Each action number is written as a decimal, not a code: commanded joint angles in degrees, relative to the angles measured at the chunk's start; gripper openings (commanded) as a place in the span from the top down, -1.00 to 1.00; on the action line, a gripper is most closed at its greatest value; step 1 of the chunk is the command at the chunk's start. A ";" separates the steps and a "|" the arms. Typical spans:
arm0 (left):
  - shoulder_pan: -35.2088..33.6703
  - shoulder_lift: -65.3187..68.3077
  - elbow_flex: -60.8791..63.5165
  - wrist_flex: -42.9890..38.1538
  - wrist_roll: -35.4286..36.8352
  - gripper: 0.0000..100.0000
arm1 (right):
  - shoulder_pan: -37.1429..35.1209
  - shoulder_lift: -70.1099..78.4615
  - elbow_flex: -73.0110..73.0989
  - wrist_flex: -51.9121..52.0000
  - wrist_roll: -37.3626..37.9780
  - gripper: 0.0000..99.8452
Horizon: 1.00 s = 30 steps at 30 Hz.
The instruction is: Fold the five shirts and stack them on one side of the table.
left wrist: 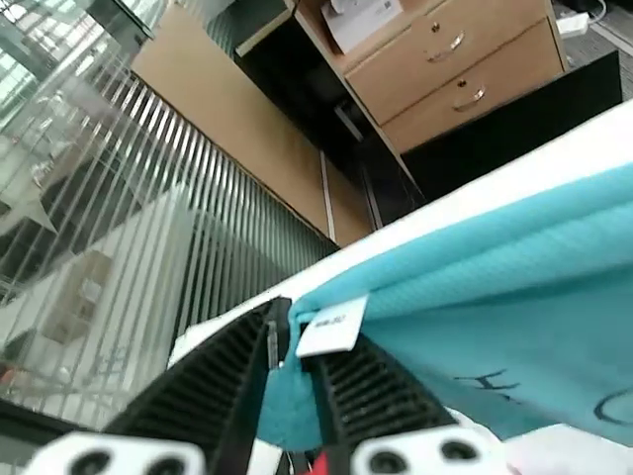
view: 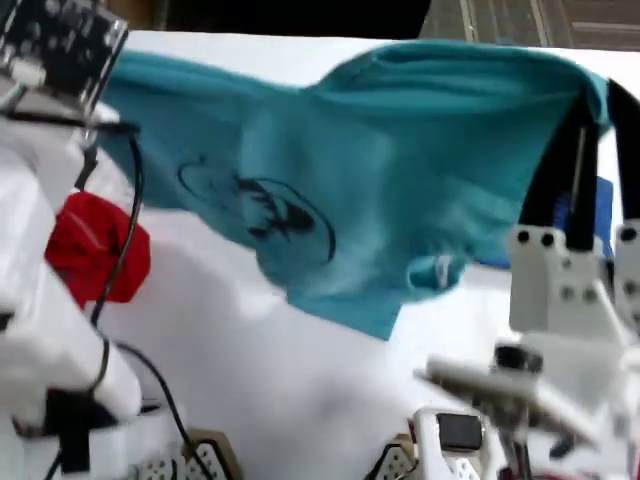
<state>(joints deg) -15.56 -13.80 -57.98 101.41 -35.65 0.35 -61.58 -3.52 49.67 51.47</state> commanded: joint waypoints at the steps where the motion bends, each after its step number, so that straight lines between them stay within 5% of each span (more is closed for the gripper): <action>1: -0.97 -10.37 8.66 0.88 0.00 0.95 | 0.31 -2.07 -1.85 0.22 0.44 0.96; 13: -0.97 -28.13 28.97 -3.08 -0.35 0.95 | 0.31 -2.15 -8.18 0.31 1.58 0.96; 24: -0.97 -30.68 28.62 -4.04 -0.18 0.95 | -6.99 -2.51 -8.44 4.09 17.23 0.96; 30: -0.88 -32.70 28.88 -4.04 -0.09 0.95 | -7.16 -2.51 -8.44 5.76 18.73 0.96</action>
<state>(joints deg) -15.74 -46.15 -28.00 98.07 -35.65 -6.33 -64.84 -10.73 54.42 69.58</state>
